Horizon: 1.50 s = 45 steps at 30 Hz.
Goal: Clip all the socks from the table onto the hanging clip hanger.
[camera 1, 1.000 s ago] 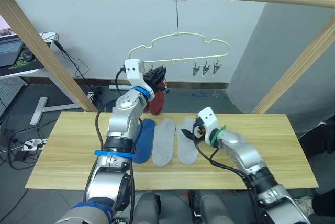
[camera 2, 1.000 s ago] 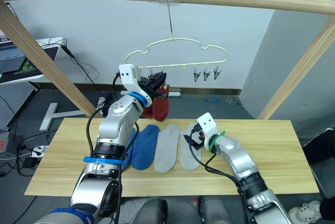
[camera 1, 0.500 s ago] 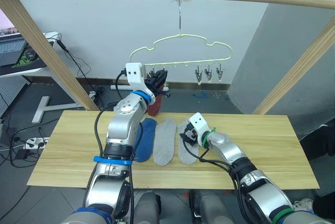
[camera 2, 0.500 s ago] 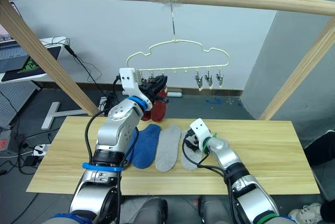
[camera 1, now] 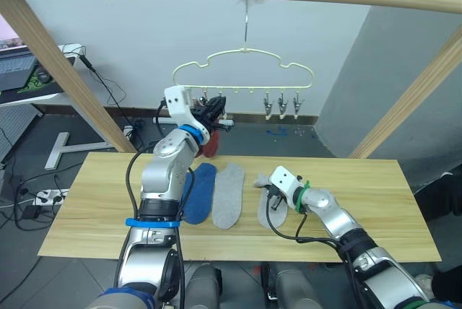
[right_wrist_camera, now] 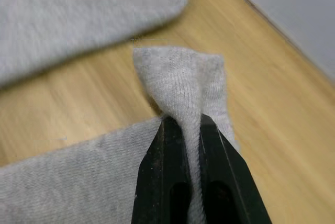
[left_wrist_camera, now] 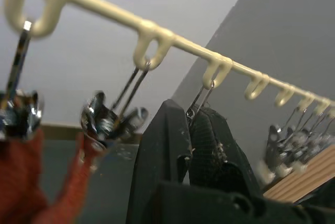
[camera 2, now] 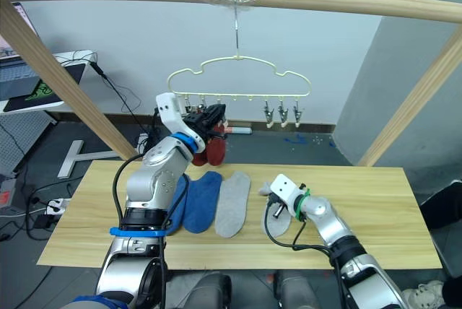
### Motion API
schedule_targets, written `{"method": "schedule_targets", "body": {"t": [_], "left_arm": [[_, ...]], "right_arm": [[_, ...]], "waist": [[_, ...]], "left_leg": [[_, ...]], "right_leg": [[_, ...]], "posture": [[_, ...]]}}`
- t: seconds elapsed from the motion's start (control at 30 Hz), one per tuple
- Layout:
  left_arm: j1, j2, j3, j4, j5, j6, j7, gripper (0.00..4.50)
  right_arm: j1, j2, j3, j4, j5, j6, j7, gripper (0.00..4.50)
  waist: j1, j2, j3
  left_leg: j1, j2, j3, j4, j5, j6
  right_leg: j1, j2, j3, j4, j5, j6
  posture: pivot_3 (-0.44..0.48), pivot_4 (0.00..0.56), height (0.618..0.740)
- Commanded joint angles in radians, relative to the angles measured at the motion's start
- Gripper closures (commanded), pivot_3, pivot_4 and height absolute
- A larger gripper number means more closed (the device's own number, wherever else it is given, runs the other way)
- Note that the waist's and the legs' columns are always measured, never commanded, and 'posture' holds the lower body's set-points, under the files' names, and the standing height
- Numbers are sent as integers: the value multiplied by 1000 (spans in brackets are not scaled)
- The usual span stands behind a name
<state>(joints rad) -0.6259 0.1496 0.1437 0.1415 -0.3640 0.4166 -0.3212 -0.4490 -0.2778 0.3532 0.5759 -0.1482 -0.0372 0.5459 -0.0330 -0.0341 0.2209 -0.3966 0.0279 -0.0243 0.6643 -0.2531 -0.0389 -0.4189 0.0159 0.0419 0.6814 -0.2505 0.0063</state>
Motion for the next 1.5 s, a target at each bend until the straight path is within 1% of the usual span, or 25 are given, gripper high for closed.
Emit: {"method": "schedule_targets", "body": {"t": [0.03, 0.1, 0.13, 0.23, 0.33, 0.47, 0.9, 1.2, 1.5], "left_arm": [[18, -15, 87, -62, -140, 135, 27, 4437], [33, -24, 164, -93, -287, 284, 41, 4437], [37, -24, 189, -105, -340, 338, 47, 4437], [35, -29, 230, -125, -428, 410, 79, 4437], [29, -39, 238, -144, -492, 446, 88, 4437], [33, -38, 217, -153, -495, 441, 103, 4437], [35, -50, 216, -159, -533, 432, 122, 4437], [35, -59, 216, -175, -570, 443, 137, 4437], [54, -34, 194, -202, -572, 446, 108, 4437]], "right_arm": [[2, -7, -12, -160, 5, -41, 25, 4487], [-7, -24, -17, -278, 2, -75, 29, 4487], [-12, -31, -17, -321, -7, -91, 28, 4487], [-23, -28, -25, -386, -12, -90, 14, 4487], [-47, -4, -36, -420, -17, -81, -15, 4487], [-67, 16, -36, -439, -23, -79, -23, 4487], [-104, 48, -18, -479, -26, -62, -10, 4487], [-130, 67, -23, -465, -26, -53, -16, 4487], [-148, 73, -27, -444, -39, -50, -37, 4487]], "waist": [[-4, 0, 0], [-8, 0, 0], [-9, 0, 0], [-7, 0, 0], [-3, 0, 0], [1, 0, 0], [1, 0, 0], [1, 0, 0], [1, 0, 0]], "left_leg": [[0, 0, 0, 0, 0, 0], [0, 2, -1, 0, 0, 0], [0, 2, -1, 0, 0, 0], [0, 1, -1, -1, 0, -1], [1, 1, -1, 0, 1, -2], [0, 0, -1, 0, 2, -2], [-1, 0, -1, 0, 2, -3], [-1, 0, -1, 0, 2, -3], [-2, 0, -1, 0, 2, -3]], "right_leg": [[0, 0, 0, 0, 0, 0], [-1, 1, 1, 1, 0, 0], [-1, 1, 0, 1, 0, 0], [0, 2, -1, 1, -2, 4], [1, 1, 0, 1, -2, 4], [1, 0, 1, 0, 0, 1], [0, 0, 0, 0, 1, 0], [0, 0, 0, 0, 1, 0], [-1, 0, 0, -1, 1, 0]], "posture": [[18, 180, 740], [16, 179, 740], [16, 179, 740], [12, 178, 740], [11, 175, 740], [11, 173, 740], [13, 170, 740], [11, 174, 740], [12, 176, 740]]}}
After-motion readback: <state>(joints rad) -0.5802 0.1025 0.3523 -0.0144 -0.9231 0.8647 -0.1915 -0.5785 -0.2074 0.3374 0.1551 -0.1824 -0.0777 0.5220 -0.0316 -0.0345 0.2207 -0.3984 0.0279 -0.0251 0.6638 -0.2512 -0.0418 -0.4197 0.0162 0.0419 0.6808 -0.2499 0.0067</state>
